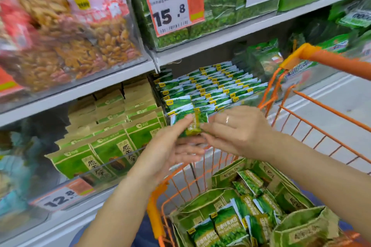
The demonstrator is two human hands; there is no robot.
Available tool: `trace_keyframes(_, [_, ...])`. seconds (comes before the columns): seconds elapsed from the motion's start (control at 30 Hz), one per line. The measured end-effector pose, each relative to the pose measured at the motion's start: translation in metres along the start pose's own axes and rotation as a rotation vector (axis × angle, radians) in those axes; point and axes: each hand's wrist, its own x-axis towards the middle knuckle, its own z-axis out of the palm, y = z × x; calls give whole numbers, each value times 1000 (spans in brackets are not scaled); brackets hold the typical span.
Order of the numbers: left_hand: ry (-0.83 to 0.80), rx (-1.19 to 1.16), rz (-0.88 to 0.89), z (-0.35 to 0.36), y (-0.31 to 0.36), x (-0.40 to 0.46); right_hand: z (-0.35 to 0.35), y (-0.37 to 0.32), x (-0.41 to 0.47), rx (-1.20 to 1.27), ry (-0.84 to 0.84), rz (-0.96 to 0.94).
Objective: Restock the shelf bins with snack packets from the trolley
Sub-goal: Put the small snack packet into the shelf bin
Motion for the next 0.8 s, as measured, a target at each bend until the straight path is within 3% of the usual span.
trace_keyframes(0.1, [144,59,98,0,11,12,10,10,7,68,-13,52])
trace_keyframes(0.2, [232,257,181,-4,18,31,26,34,-2,54,-77,254])
trace_keyframes(0.33, [312,631,363,9,28,63,46,64,-36,-54,-457,534])
trace_keyframes(0.4, [349,795,423,16,36,98,48,69,-46,-48,-548,595])
trace_keyframes(0.6, [536,1165,477,22,63,215,50,73,-49,66,-571,606])
trace_keyframes(0.8, [637,1310,390,-4,86,278,52,71,-52,109,-450,607])
